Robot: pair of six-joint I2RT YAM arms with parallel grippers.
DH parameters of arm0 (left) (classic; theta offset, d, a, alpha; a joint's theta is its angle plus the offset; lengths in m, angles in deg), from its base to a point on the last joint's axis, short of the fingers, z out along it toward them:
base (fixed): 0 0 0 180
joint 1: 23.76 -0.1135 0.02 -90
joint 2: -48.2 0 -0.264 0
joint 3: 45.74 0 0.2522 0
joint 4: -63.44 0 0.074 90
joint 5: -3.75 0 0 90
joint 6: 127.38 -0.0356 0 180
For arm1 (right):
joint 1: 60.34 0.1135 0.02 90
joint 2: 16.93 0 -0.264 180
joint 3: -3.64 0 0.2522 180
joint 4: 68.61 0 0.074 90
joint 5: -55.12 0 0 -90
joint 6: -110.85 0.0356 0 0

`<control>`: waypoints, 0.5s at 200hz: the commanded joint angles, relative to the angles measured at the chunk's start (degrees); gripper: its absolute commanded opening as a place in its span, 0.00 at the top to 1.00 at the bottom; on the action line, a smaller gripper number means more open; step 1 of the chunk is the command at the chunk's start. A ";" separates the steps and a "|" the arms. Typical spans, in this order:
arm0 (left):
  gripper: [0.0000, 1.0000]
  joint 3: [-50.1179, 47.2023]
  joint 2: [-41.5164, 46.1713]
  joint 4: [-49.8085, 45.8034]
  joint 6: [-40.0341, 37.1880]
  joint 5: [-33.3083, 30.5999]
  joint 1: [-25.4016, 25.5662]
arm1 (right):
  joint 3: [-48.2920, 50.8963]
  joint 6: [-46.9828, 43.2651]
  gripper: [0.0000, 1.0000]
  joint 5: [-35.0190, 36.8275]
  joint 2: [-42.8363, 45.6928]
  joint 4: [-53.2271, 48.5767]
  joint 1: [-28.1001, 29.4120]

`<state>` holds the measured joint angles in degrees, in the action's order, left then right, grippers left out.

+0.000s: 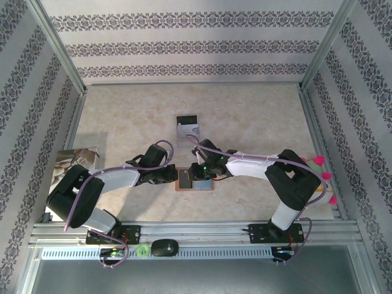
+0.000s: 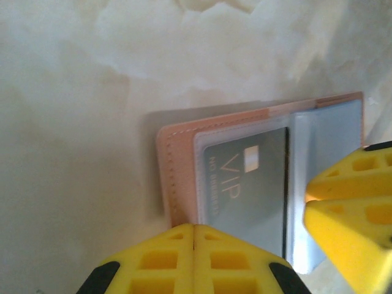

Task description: Take the credit cards out of the card holder

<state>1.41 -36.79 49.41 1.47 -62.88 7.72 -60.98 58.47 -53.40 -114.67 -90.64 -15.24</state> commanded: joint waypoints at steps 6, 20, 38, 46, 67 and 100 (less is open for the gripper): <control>1.00 0.65 -1.85 -4.48 -2.26 -1.38 0.02 | 0.93 0.58 0.78 0.24 -0.75 -0.37 -0.55; 1.00 0.86 -2.66 -5.20 -2.78 -1.30 0.05 | 0.97 0.71 0.78 0.24 -1.12 -0.47 -0.65; 1.00 0.66 -2.75 -5.24 -2.85 -0.92 0.00 | 0.84 0.78 0.78 0.33 -1.58 -0.45 -0.71; 1.00 0.71 -2.78 -5.24 -2.88 -1.02 0.00 | 0.76 0.67 0.78 0.29 -1.75 -0.45 -0.71; 1.00 0.89 -3.62 -5.45 -3.00 -0.92 -0.02 | 0.42 0.45 0.79 -0.10 -2.32 -0.26 -0.78; 1.00 0.89 -4.83 -5.09 -3.12 -0.10 0.00 | 0.57 0.70 0.80 -1.26 -3.03 0.68 -1.13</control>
<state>2.72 -38.76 47.90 0.02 -62.46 7.61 -60.95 58.50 -53.71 -116.15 -90.58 -15.63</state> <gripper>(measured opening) 0.051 0.202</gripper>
